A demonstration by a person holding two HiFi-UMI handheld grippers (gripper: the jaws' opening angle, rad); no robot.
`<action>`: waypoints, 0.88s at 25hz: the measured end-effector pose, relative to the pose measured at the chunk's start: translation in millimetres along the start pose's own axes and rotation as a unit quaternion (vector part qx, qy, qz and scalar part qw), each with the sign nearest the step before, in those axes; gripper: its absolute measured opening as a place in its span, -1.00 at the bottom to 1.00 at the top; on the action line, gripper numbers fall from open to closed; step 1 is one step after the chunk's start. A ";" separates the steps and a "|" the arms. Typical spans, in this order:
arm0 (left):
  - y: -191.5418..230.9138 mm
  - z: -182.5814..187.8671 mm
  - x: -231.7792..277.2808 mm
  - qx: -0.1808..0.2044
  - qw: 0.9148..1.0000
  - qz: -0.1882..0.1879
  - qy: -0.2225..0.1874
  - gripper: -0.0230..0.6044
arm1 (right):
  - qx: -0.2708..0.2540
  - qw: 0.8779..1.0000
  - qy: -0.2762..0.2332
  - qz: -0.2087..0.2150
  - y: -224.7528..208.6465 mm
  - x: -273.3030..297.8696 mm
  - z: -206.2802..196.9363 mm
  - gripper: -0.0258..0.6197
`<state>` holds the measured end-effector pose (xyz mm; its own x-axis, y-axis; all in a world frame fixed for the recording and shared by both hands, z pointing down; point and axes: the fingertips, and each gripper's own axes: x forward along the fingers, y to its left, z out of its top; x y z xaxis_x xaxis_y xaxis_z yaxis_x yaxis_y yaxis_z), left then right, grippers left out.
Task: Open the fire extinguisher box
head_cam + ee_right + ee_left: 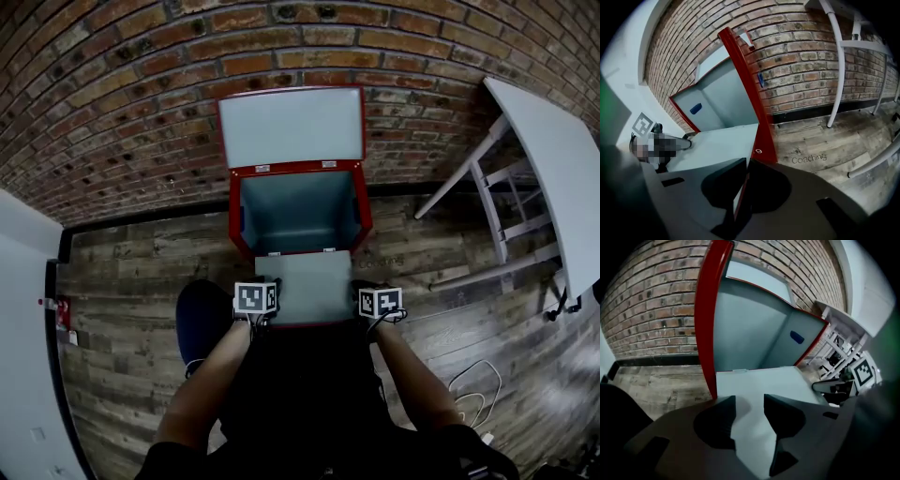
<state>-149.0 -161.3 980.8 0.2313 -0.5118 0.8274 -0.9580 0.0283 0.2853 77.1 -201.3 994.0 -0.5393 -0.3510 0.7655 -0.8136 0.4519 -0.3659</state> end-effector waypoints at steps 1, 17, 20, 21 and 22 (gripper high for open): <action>-1.0 -3.7 0.8 0.020 1.000 0.002 0.006 -0.20 | -0.002 1.000 -0.002 -0.002 0.1 0.0 -0.7 -0.80; 9.4 -6.4 18.1 0.079 0.997 0.008 0.027 -0.61 | 0.018 0.998 -0.044 0.051 -12.6 12.1 0.7 -0.82; 13.5 -15.1 20.3 0.080 0.997 0.008 0.005 -0.65 | 0.018 0.996 -0.049 0.069 -13.7 18.6 -9.1 -0.83; 14.0 -17.9 22.0 0.084 0.996 0.013 -0.006 -0.66 | 0.016 0.996 -0.053 0.074 -15.0 21.6 -12.0 -0.83; 14.5 -19.5 24.6 0.088 0.996 0.020 -0.019 -0.66 | 0.012 0.995 -0.060 0.078 -17.0 25.4 -13.4 -0.83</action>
<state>-153.8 -156.7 1014.8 0.1883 -0.5447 0.8172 -0.9821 -0.0999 0.1597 80.2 -206.9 1026.8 -0.6798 -0.3748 0.6304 -0.7226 0.4892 -0.4884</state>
